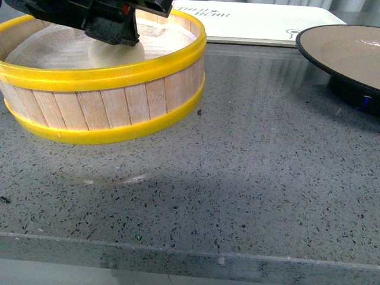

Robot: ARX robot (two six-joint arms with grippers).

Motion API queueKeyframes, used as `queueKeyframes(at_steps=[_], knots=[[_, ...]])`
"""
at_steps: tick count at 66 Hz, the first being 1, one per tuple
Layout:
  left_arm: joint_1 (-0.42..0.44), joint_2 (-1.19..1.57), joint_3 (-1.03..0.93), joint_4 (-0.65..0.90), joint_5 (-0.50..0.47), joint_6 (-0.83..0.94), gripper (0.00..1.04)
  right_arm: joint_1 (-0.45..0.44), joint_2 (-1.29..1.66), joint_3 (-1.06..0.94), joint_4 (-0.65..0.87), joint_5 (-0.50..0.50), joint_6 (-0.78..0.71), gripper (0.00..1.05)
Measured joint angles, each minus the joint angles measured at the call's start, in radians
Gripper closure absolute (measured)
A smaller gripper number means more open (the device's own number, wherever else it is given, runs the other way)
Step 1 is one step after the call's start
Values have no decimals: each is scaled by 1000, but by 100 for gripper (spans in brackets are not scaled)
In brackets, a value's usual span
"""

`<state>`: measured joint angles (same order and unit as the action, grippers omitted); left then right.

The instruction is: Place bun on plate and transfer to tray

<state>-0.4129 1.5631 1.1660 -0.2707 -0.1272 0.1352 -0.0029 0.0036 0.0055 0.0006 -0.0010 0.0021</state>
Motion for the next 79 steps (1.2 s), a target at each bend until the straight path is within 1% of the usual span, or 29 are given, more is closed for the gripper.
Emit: queueKeyframes(at_steps=[9, 12, 16, 50, 69, 79], knots=[[0, 0, 0, 0, 1, -1, 89, 0, 0, 0, 0, 0, 0, 9], [-1, 0, 0, 0, 3, -1, 96, 0, 0, 0, 0, 0, 0, 9], [-2, 0, 0, 0, 5, -3, 101, 0, 0, 0, 0, 0, 0, 9], [8, -10, 28, -18, 29, -2, 101, 0, 0, 0, 0, 0, 0, 9], [19, -27, 160, -43, 49, -1, 101, 0, 0, 0, 0, 0, 0, 9], [-16, 4, 251, -49, 52, 5, 101, 0, 0, 0, 0, 0, 0, 9]])
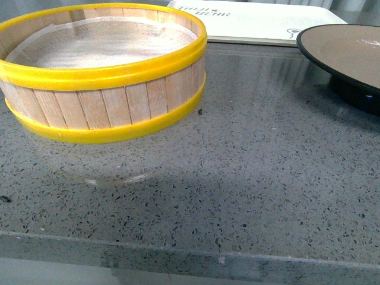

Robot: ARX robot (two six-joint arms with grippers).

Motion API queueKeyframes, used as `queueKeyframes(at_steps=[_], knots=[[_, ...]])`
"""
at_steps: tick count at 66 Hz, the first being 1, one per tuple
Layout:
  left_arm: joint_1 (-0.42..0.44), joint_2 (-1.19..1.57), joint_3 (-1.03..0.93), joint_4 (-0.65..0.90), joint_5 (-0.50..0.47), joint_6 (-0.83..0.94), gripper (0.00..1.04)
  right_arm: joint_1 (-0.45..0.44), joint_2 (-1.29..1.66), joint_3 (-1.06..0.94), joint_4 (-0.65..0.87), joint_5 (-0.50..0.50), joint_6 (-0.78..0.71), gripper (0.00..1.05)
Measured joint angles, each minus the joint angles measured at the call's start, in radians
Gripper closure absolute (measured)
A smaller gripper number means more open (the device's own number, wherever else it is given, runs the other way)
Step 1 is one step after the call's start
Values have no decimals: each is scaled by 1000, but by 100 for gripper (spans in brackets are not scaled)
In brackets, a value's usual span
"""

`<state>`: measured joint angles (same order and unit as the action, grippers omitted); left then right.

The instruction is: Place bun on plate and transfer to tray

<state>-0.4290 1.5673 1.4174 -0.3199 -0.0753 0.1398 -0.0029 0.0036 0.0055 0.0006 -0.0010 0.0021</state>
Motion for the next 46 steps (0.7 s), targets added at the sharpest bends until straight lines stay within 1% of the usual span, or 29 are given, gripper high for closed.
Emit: queueKeyframes(at_steps=[11, 29, 40, 46], knots=[[-85, 108, 167, -29, 11, 16, 101, 0, 0, 0, 0, 0, 0, 9], [-229, 254, 358, -30, 30, 36, 101, 0, 0, 0, 0, 0, 0, 9], [-300, 365, 453, -26, 53, 50, 101, 0, 0, 0, 0, 0, 0, 9], [-326, 416, 491, -27, 61, 67, 101, 0, 0, 0, 0, 0, 0, 9]])
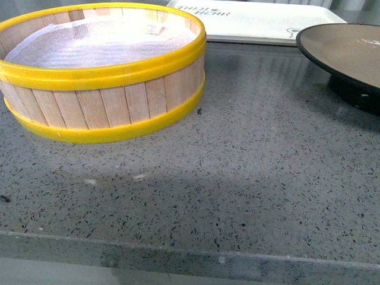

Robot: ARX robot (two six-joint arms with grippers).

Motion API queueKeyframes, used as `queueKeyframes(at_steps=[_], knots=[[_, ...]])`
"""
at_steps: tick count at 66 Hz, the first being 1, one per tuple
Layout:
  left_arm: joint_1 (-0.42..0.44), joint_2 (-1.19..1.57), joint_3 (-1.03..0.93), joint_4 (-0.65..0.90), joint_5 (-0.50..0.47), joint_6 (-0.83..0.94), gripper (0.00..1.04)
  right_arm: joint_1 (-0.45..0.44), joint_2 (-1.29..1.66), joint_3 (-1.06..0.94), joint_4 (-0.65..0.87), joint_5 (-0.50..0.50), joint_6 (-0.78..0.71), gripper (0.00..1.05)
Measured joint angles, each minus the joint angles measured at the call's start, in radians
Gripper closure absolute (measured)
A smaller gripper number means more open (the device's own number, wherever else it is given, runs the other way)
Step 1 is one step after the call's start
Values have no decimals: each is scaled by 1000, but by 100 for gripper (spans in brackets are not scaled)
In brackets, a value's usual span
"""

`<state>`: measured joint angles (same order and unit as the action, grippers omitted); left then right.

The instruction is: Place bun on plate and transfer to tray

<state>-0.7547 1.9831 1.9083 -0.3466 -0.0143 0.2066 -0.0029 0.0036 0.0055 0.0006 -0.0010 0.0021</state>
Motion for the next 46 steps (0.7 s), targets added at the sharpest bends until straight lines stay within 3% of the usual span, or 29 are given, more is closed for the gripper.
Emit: queueKeyframes(at_steps=[46], knots=[[-64, 190, 78, -39, 21, 78, 101, 0, 0, 0, 0, 0, 0, 9]])
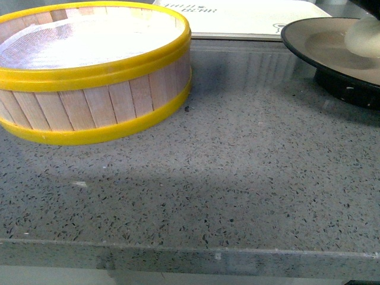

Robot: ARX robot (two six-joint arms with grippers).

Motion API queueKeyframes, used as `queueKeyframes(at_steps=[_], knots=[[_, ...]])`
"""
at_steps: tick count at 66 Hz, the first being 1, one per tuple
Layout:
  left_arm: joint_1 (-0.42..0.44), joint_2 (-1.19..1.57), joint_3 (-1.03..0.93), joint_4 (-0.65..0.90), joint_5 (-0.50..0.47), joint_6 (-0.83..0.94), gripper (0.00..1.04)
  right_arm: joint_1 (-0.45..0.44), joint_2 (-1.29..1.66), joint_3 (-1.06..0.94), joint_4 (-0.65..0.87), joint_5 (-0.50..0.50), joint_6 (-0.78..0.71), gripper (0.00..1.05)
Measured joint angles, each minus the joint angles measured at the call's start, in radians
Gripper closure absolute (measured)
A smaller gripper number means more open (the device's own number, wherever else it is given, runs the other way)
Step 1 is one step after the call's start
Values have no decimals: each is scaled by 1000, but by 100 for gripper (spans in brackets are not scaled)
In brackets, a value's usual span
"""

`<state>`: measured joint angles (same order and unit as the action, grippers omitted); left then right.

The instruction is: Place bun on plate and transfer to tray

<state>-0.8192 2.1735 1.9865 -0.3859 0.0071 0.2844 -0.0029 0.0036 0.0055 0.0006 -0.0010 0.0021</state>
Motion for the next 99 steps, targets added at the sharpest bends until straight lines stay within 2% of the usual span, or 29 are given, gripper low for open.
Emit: queueKeyframes(at_steps=[28, 43, 52, 65, 78, 88, 99], knots=[[-7, 4, 0, -33, 28, -13, 100, 0, 0, 0, 0, 0, 0, 9], [-10, 5, 13, -40, 30, -25, 66, 0, 0, 0, 0, 0, 0, 9], [-10, 5, 36, -47, 29, -32, 34, 0, 0, 0, 0, 0, 0, 9], [8, -24, 38, -17, 26, -69, 5, 0, 0, 0, 0, 0, 0, 9], [87, -229, -124, 116, -44, -90, 7, 0, 0, 0, 0, 0, 0, 9], [233, -534, -391, 227, -116, -49, 7, 0, 0, 0, 0, 0, 0, 9], [369, -812, -671, 249, -116, -23, 7, 0, 0, 0, 0, 0, 0, 9]])
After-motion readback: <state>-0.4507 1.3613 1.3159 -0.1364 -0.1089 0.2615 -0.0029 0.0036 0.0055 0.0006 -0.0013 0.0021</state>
